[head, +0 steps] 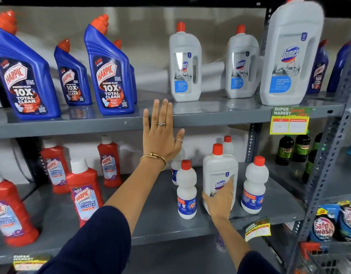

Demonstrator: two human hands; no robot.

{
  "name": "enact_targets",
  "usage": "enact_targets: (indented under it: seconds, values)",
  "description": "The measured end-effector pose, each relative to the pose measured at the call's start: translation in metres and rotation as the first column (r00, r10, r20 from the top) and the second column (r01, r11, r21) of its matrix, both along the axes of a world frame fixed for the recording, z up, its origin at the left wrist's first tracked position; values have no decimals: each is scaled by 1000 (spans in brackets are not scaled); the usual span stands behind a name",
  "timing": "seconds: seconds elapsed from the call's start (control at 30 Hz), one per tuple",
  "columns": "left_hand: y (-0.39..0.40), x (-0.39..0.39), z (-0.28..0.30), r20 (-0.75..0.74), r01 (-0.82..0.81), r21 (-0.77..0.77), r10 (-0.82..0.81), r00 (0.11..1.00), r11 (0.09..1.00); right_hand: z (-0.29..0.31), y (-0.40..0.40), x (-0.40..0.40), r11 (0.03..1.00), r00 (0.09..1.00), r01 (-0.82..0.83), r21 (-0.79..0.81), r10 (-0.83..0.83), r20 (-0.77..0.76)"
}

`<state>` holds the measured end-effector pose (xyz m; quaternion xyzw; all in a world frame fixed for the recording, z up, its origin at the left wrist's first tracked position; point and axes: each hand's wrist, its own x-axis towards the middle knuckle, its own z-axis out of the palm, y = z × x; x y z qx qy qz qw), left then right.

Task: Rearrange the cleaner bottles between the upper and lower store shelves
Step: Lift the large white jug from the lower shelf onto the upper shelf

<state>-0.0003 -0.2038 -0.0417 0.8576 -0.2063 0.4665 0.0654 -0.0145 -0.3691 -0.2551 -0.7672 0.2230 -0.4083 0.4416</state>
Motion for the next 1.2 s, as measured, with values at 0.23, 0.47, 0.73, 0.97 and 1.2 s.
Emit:
enact_targets:
  seconds: [0.23,0.47,0.73,0.97,1.2]
  values:
    - [1,-1,0,0,3,16,-3,1000,1000,1,6,-39,998,996,44,-48,-40,79]
    - [6,-5,3,-23,63,26,-62,998,998,84,11,-86,998,968,14,-67,3,252]
    - [36,-8,3,-5,29,75,-29,1000,997,237,12,-125,968,906,132,-214,-30,423]
    - [47,-6,7,-19,56,142,-54,998,988,327,24,-100,934,899,200,-297,-54,434]
    - [47,-2,6,-25,73,135,-70,997,988,348,34,-41,915,948,162,-369,-40,315]
